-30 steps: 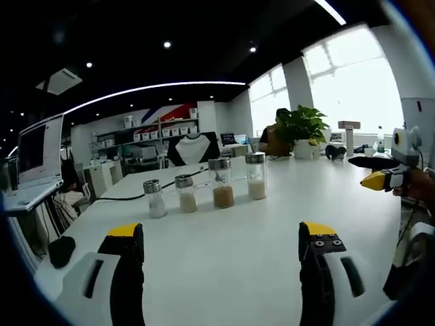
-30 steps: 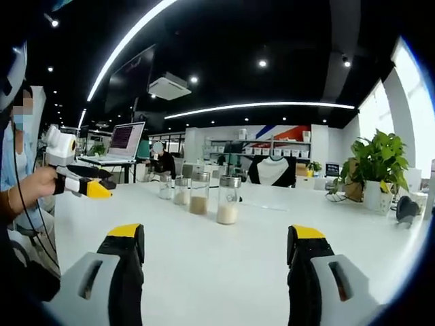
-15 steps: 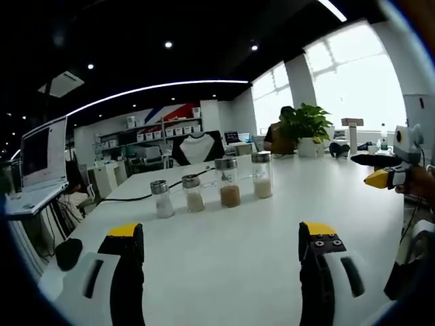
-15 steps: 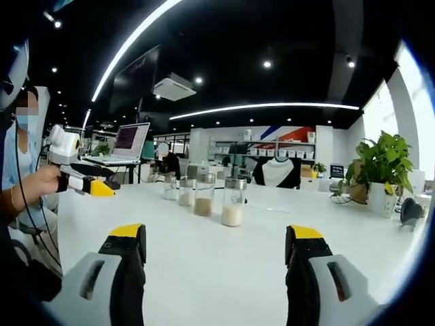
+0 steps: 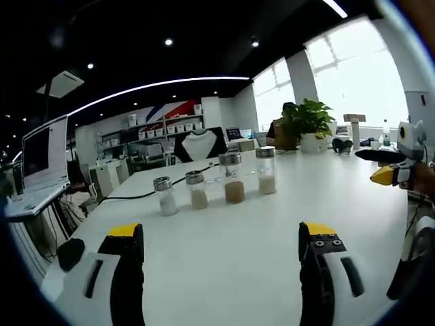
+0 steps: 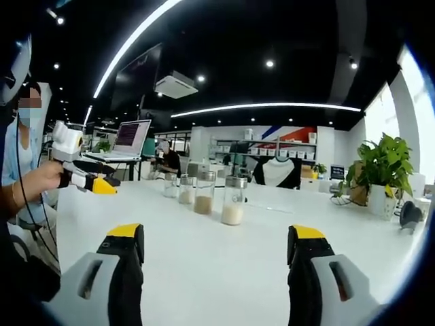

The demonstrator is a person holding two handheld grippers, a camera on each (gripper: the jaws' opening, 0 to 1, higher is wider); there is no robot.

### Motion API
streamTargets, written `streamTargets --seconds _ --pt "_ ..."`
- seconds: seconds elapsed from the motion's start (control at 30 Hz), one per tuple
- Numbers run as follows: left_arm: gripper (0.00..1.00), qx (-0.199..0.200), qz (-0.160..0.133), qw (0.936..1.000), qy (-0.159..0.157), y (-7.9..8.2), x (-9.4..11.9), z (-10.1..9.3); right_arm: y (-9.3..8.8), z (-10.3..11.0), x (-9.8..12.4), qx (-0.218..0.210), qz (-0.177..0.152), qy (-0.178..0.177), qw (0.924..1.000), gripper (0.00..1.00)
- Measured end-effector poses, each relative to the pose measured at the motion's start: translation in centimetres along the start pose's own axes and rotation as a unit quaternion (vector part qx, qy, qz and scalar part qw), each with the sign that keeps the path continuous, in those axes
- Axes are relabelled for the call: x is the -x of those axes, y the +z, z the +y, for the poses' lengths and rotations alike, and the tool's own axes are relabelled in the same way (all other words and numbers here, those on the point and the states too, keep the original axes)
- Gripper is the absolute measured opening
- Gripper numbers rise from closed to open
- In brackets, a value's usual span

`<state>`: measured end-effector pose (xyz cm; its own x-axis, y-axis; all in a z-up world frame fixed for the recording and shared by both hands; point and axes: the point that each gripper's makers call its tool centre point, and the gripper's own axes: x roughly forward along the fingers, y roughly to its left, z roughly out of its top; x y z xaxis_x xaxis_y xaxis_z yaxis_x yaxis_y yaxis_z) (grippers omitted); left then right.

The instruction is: Rotate the seasoning bottle until the label or dispensing opening points toward the visible target arrow and the bottle remains upright within the marked orientation range

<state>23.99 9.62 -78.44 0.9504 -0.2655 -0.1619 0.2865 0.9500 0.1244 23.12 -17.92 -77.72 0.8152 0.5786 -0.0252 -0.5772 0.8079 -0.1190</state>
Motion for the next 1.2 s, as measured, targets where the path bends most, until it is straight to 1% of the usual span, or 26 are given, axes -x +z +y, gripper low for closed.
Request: streamTargets --seconds 0.33,0.47,0.57,0.77,0.87,0.93,1.03,1.1,1.2 --pt "0.99 -0.007 0.005 0.9999 0.008 0.1 -0.2 0.9 -0.4 0.1 0.2 -0.004 0.004 0.004 1.0 0.89" --pt "0.98 -0.016 0.001 0.9998 0.013 0.8 -0.3 1.5 -0.4 0.3 0.1 -0.006 0.004 0.006 1.0 0.88" --pt "0.98 -0.025 0.003 0.9996 0.016 1.0 -0.6 1.9 -0.5 0.4 0.0 -0.007 0.006 0.009 0.9999 0.88" --pt "0.97 -0.033 -0.002 0.9994 0.01 1.7 -1.1 2.6 -0.5 0.4 0.1 -0.005 0.008 0.01 0.9999 0.87" --pt "0.97 -0.04 -0.002 0.9991 0.013 2.0 -1.2 3.0 -0.5 0.3 0.2 -0.006 0.007 0.008 0.9999 0.87" --pt "0.97 -0.059 -0.001 0.9982 0.013 2.6 -1.6 3.4 -0.6 0.3 0.2 -0.006 0.008 0.008 0.9999 0.87" --pt "0.96 -0.066 -0.009 0.9977 0.014 3.0 -2.2 3.8 -0.6 0.3 0.1 -0.007 0.009 0.008 0.9999 0.86" --pt "0.95 -0.061 -0.002 0.998 0.017 2.7 -2.7 4.3 -0.6 0.4 0.1 -0.006 0.009 0.01 0.9999 0.86" --pt "0.95 -0.057 -0.001 0.9982 0.018 2.6 -3.3 4.8 -0.5 0.4 -0.1 -0.004 0.009 0.012 0.9999 0.86"
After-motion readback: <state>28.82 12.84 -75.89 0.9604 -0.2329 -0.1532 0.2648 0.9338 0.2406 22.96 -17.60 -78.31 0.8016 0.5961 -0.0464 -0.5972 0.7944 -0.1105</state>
